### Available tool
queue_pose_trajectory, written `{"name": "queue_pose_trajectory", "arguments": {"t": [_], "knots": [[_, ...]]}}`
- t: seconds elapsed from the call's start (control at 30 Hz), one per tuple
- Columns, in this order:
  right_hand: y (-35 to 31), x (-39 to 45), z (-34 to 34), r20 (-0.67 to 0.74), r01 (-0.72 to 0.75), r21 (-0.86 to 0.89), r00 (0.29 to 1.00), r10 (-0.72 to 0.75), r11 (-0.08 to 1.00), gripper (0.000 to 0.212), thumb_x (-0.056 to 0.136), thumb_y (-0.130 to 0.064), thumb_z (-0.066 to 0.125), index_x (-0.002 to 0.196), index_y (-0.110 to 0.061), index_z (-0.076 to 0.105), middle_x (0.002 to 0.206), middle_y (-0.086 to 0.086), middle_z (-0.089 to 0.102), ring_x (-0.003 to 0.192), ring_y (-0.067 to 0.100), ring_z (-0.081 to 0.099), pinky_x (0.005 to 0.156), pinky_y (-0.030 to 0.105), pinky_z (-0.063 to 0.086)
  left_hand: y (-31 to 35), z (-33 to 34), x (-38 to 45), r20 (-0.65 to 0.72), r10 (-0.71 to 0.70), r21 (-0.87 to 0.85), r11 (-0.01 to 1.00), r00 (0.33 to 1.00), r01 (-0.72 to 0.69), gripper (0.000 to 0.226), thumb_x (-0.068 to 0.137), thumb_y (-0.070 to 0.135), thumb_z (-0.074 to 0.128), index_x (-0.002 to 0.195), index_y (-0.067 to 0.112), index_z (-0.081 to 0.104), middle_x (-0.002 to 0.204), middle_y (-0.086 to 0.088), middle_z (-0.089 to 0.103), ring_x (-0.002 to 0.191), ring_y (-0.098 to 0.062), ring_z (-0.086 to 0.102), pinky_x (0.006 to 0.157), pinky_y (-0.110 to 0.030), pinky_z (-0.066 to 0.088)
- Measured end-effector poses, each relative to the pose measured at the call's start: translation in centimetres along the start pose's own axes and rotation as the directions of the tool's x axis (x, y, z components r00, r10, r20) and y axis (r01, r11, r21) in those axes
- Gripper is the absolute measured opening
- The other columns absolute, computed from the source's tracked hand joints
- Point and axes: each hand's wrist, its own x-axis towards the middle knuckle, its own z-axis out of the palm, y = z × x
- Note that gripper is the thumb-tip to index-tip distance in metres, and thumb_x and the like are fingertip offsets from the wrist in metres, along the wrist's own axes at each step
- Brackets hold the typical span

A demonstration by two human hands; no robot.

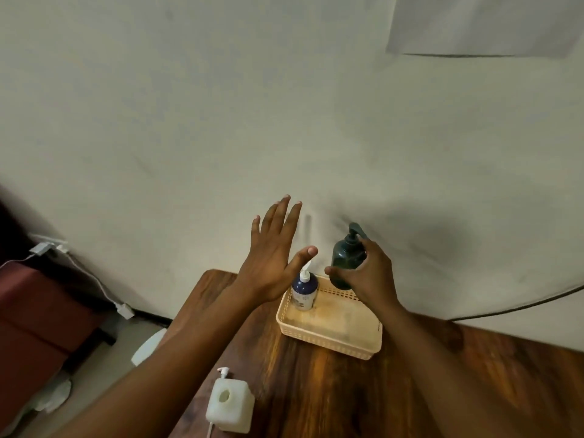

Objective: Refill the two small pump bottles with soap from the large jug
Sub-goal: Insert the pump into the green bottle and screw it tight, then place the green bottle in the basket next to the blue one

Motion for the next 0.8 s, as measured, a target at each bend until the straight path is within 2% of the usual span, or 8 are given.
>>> {"name": "queue_pose_trajectory", "arguments": {"t": [0.13,0.27,0.37,0.43,0.57,0.8], "knots": [[4.6,0.2,3.9,-0.024,-0.014,-0.032,1.000,0.013,0.999,0.093,0.054,-0.041,0.096,0.134,-0.023,0.052,0.129,-0.002,0.063,0.117,0.020,0.058,0.090,0.023,0.041,-3.3,3.4,-0.2,0.031,-0.015,0.002,1.000,0.999,0.015,0.081,0.098,0.068,0.024,0.166,0.028,0.003,0.174,0.006,-0.010,0.159,-0.012,-0.011,0.128,-0.056,0.000],[8.1,0.0,6.9,-0.035,0.016,-0.114,0.999,-0.020,0.993,0.090,0.055,-0.030,0.098,0.133,-0.019,0.055,0.127,0.003,0.061,0.116,0.024,0.057,0.096,0.033,0.049,-5.3,5.7,-1.1,0.047,-0.049,-0.016,0.999,0.998,0.050,0.079,0.100,0.064,0.030,0.166,0.028,0.005,0.174,0.005,-0.008,0.160,-0.013,-0.010,0.128,-0.055,0.000],[10.3,-0.1,8.5,-0.032,0.010,-0.138,0.999,-0.015,0.990,0.088,0.055,-0.023,0.098,0.133,-0.019,0.056,0.128,0.004,0.055,0.116,0.024,0.056,0.095,0.028,0.046,-6.5,6.9,-1.7,0.058,-0.068,-0.033,0.997,0.996,0.070,0.080,0.098,0.065,0.029,0.166,0.027,0.007,0.174,0.005,-0.006,0.160,-0.014,-0.007,0.129,-0.054,0.001],[11.5,-0.1,9.5,-0.039,-0.006,-0.156,0.999,0.000,0.988,0.086,0.054,-0.022,0.098,0.130,-0.016,0.057,0.127,0.004,0.056,0.116,0.024,0.057,0.097,0.029,0.047,-7.2,7.6,-2.2,0.067,-0.085,-0.039,0.995,0.994,0.088,0.078,0.099,0.062,0.033,0.165,0.027,0.008,0.174,0.005,-0.005,0.160,-0.014,-0.006,0.129,-0.054,0.002],[12.6,-0.1,10.9,-0.044,-0.043,-0.190,0.998,0.036,0.981,0.089,0.056,-0.020,0.097,0.134,-0.012,0.055,0.130,0.007,0.057,0.121,0.027,0.055,0.104,0.036,0.046,-8.3,8.5,-3.2,0.094,-0.094,-0.023,0.995,0.991,0.097,0.079,0.099,0.064,0.032,0.165,0.029,0.008,0.174,0.006,-0.005,0.160,-0.013,-0.005,0.129,-0.052,0.003],[13.2,-0.1,12.1,-0.055,-0.055,-0.239,0.998,0.042,0.970,0.086,0.060,-0.017,0.095,0.136,-0.014,0.053,0.131,0.008,0.058,0.124,0.026,0.053,0.104,0.030,0.040,-9.1,9.1,-3.8,0.124,-0.132,-0.004,0.991,0.984,0.133,0.080,0.098,0.065,0.031,0.165,0.027,0.009,0.174,0.003,-0.003,0.160,-0.016,-0.003,0.129,-0.053,0.004]]}}
